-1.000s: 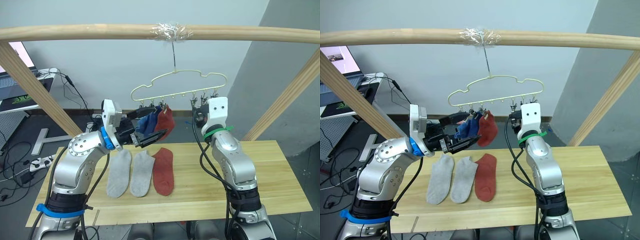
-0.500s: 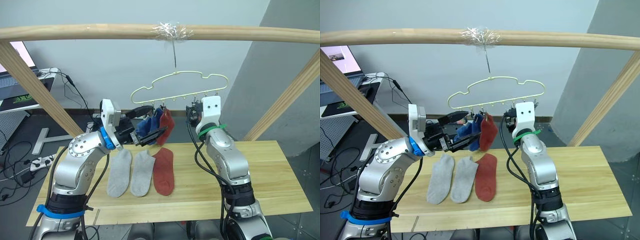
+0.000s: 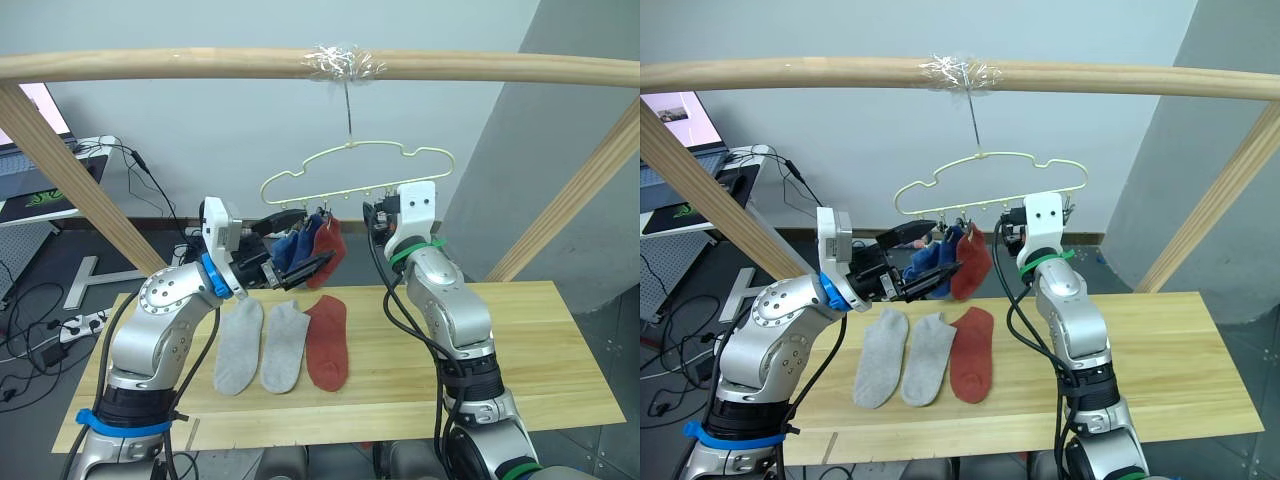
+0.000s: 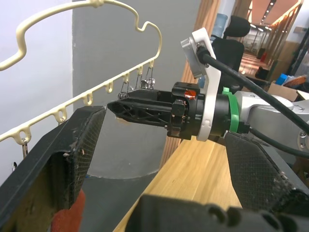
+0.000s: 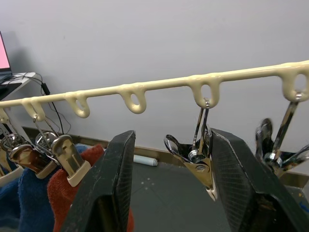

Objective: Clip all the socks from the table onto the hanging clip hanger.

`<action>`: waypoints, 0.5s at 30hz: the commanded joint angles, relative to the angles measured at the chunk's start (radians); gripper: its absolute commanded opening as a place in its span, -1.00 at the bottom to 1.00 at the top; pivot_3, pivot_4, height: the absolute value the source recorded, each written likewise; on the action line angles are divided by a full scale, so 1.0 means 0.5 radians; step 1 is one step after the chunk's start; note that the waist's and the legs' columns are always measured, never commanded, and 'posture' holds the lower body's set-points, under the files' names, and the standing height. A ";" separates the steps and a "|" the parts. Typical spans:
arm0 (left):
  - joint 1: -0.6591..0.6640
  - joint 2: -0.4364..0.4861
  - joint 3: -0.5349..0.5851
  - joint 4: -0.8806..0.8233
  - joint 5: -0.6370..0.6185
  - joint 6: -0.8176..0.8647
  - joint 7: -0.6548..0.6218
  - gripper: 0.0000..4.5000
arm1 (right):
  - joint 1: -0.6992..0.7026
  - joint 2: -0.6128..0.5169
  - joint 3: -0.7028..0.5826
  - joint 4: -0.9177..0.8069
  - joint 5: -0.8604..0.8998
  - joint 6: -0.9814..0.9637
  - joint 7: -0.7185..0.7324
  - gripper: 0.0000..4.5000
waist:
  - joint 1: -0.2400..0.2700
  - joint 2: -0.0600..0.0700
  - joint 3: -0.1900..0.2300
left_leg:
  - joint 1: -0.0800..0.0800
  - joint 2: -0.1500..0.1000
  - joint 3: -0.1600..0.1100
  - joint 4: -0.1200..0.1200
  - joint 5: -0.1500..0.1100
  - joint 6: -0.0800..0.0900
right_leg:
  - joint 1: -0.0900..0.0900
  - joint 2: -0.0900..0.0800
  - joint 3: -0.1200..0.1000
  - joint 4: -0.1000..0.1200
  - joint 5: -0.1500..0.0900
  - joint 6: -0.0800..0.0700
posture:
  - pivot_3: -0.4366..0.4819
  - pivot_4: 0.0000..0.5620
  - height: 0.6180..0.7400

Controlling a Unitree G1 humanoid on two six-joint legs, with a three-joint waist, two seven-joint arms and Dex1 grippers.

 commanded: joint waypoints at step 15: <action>-0.023 -0.015 0.036 -0.119 -0.053 0.025 0.054 1.00 | -0.083 -0.003 -0.044 0.046 0.036 -0.118 0.028 0.07 | 0.000 0.001 0.001 | 0.000 0.000 0.000 0.000 0.000 0.000 | 0.000 0.000 0.000 0.000 0.000 0.000 | 0.39 -0.44 1.00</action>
